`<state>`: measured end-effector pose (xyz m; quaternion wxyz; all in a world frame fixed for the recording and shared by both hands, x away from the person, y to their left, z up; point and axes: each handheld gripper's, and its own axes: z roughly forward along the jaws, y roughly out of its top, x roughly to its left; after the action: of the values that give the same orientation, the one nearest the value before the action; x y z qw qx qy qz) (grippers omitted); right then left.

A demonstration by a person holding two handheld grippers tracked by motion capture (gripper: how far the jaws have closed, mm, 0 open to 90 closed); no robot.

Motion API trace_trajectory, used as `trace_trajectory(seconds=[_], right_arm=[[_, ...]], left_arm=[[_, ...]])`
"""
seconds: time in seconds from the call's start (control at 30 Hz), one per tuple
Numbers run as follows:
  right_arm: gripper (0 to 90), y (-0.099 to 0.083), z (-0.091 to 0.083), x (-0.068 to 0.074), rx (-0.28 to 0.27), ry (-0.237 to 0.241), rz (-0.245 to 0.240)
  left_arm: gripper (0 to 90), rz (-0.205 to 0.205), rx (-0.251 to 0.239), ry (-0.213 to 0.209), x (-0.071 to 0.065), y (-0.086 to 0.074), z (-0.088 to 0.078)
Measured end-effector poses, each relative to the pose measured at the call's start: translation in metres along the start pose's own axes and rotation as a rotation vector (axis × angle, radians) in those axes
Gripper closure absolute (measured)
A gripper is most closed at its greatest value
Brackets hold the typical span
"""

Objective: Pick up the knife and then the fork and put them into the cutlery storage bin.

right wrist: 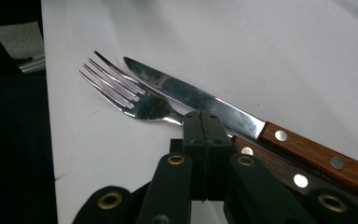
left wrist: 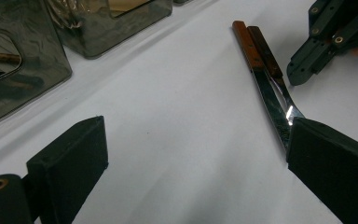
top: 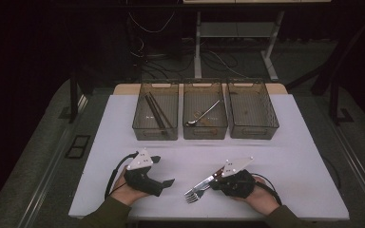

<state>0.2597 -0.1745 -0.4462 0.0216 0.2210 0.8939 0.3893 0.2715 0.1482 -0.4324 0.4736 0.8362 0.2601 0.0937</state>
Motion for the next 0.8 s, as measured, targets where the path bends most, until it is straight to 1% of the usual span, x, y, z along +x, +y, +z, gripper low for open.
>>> trace_trajectory(seconds=[0.17, 0.37, 0.8], right_arm=[[90.0, 0.0012, 0.004, 0.0013, 0.012, -0.001, -0.009], [90.0, 0.0017, 0.0046, 0.0012, 0.008, -0.002, -0.01], [90.0, 0.0041, 0.0068, 0.0, 0.007, -0.012, -0.02]], left_arm=[[4.4, 0.0, -0.001, 0.003, -0.0006, 0.0005, -0.0003], [3.8, 0.0, 0.004, 0.009, -0.0003, 0.0005, -0.0002], [3.7, 0.001, 0.013, 0.005, -0.0012, 0.0008, 0.0014]])
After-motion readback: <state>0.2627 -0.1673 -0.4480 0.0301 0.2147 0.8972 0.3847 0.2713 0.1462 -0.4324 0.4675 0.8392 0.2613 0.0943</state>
